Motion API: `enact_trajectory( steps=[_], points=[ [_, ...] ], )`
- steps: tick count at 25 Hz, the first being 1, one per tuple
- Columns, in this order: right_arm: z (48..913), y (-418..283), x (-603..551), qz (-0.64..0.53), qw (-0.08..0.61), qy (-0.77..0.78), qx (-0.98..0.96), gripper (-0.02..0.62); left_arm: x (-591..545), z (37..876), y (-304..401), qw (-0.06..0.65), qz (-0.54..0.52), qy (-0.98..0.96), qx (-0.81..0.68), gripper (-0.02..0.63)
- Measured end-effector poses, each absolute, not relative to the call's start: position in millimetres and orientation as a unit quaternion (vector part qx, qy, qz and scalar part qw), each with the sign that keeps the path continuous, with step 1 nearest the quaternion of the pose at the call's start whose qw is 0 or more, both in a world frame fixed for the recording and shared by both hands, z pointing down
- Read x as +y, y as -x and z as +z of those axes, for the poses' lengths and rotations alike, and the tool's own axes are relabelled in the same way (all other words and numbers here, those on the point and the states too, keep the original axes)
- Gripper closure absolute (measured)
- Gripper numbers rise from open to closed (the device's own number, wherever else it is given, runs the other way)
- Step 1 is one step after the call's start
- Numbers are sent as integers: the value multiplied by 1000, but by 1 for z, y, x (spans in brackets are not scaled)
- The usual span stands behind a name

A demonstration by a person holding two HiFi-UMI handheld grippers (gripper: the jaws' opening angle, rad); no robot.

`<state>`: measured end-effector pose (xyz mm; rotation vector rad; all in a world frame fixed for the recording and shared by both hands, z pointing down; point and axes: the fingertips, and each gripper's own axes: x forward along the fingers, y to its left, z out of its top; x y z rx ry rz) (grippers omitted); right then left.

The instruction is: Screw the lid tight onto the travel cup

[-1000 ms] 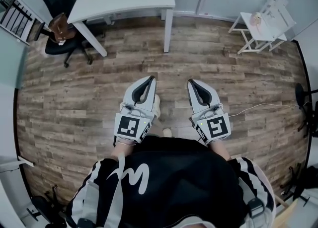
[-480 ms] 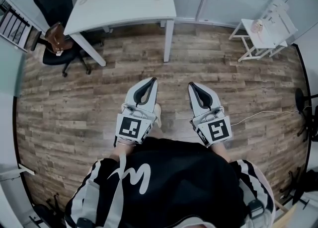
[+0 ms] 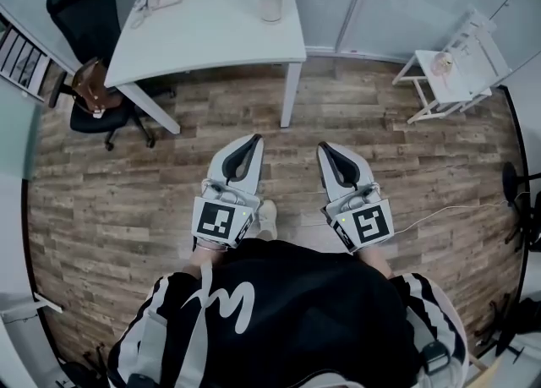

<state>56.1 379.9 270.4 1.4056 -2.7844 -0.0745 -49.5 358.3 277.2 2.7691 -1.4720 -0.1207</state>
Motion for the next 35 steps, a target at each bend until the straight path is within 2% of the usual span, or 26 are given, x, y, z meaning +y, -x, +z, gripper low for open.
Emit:
enact_trajectory(
  steps=[16,23,35],
  points=[
    [266,-27,282,-22,-7,-469,-883,595,256,284,78,12,-37,-892,-449,604],
    [277,-20,268,-15,4,-459,-888,595,243,282,85,3,-50,-889,-455,604],
    [271,-8,265,15,-30,-459,-888,595,242,280,105,0,-54,-887,-459,604]
  ],
)
